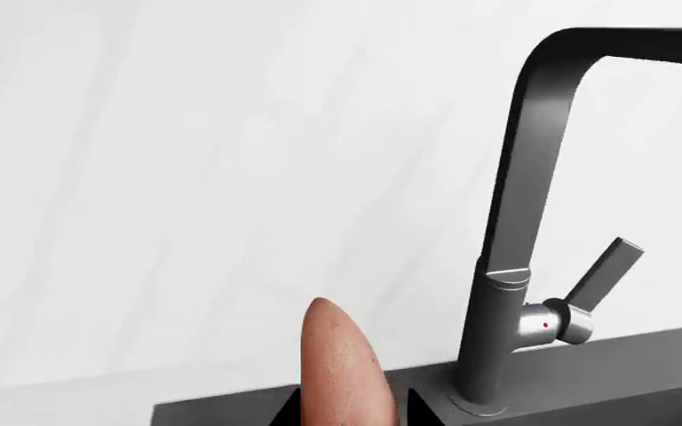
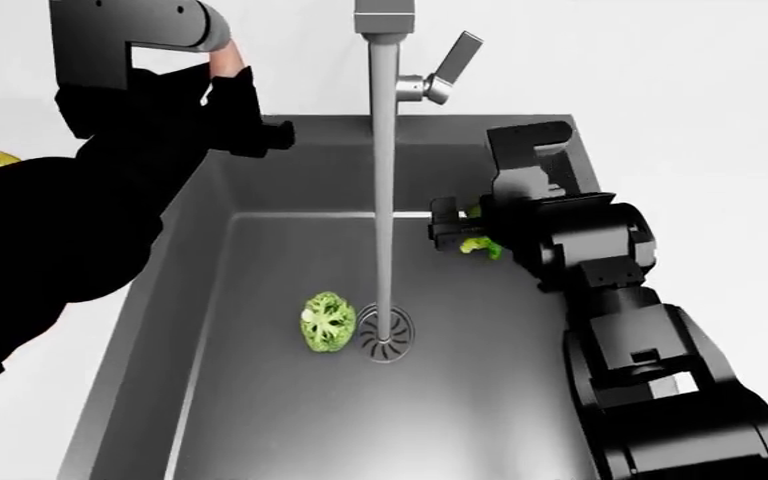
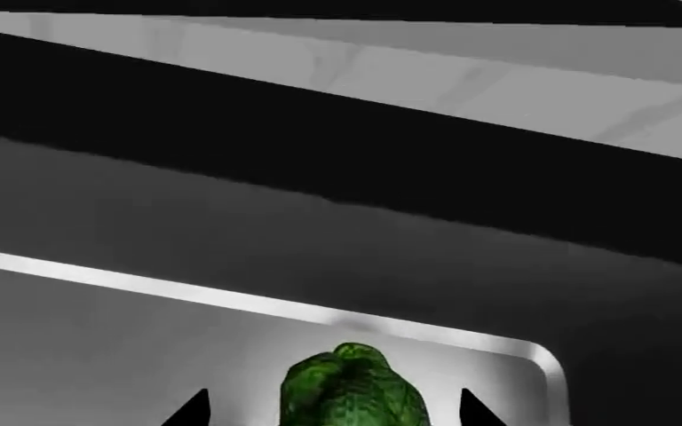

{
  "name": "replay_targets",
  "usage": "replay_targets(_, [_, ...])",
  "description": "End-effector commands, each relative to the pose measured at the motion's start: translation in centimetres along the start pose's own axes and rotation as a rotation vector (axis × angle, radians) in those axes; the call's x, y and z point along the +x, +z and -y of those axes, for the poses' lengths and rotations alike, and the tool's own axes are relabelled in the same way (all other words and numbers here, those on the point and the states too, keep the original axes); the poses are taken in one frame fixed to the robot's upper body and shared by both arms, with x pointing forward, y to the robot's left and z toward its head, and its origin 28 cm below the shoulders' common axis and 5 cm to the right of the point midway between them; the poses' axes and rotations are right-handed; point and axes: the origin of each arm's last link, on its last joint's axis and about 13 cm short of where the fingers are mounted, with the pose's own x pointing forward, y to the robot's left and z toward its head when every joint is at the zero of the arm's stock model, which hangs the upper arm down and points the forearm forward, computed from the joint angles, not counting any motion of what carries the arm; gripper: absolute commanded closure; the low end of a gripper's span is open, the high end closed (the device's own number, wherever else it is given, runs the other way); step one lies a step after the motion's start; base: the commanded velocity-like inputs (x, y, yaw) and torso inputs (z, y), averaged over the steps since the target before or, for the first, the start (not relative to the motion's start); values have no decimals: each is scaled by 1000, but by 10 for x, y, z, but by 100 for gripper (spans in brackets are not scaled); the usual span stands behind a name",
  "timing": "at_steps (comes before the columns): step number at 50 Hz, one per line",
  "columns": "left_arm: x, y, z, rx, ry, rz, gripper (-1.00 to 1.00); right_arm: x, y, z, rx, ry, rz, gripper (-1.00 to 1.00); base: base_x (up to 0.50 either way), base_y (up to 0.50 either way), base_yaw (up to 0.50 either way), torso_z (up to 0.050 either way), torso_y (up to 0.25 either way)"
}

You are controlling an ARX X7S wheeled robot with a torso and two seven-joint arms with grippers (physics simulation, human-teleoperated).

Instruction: Pick the sweet potatos and broccolis from the sink and place them in one bowl. Place the broccoli in the other bowl. Then turn off the sink faucet.

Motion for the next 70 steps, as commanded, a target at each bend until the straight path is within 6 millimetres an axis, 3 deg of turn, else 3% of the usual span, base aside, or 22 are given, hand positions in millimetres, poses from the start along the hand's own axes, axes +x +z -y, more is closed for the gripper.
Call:
replay_targets(1, [0,3,-6,-16,-21,16,100,3,-7,4,5,2,-14,-100,0,0,0,0,-182])
replay_targets(5, [-1,7,-8,-30,-13,26,100,3,-6,4,9,-4,-1,-100,5,-1,-1,0,-101])
replay_targets(6, [-1,7,-9,-28,-12,23,100,2,-5,5,10,-19,9,100,0,-3,0,0,0])
replay_targets(30, [-11,13,-29,-52,-16,11,100,-11,-1,4,6,-16,40,100,0,0,-1,0,48])
replay_targets(33, [0,11,-13,-49,-16,9,100,-11,-2,4,3,-16,38,100,0,0,-1,0,240])
replay_targets(39, [4,9,-4,-51,-21,10,100,-12,-2,4,0,-16,35,100,2,0,-1,0,239])
replay_targets(49, [3,10,-9,-60,-25,10,100,-12,-2,5,7,-13,31,100,1,0,0,0,228])
replay_targets(59, [6,4,3,-67,-32,5,100,-11,-5,6,5,-19,30,100,1,0,0,0,220])
replay_targets(64, [13,-3,20,-68,-33,1,100,-12,-4,7,12,-23,39,100,0,0,0,0,193])
replay_targets(70, [10,-6,18,-66,-33,-2,100,-29,-4,6,-9,-6,122,100,0,0,0,0,38])
